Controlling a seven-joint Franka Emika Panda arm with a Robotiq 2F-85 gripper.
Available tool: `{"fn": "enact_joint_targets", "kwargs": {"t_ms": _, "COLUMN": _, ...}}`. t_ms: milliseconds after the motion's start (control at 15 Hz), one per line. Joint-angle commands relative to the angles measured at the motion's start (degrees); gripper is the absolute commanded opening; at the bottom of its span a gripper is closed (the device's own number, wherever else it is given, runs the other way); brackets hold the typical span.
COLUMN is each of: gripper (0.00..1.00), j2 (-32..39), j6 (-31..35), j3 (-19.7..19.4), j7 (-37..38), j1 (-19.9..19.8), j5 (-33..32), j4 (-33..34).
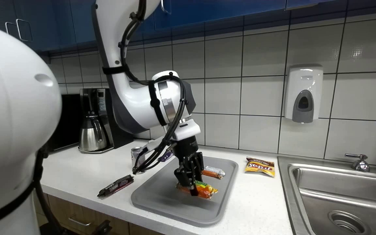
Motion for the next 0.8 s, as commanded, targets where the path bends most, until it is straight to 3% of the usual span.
{"fn": "enact_joint_targets", "kwargs": {"t_ms": 0, "gripper": 0.18, "j2": -2.79, "j6": -0.9, "j3": -1.84, "j7": -0.99, "j1": -1.0, "j5": -2.23, "j4": -0.67}}
{"fn": "enact_joint_targets", "kwargs": {"t_ms": 733, "gripper": 0.18, "j2": -2.78, "j6": -0.15, "j3": -9.39, "j7": -4.68, "j1": -3.18, "j5": -4.84, "j4": 0.21}}
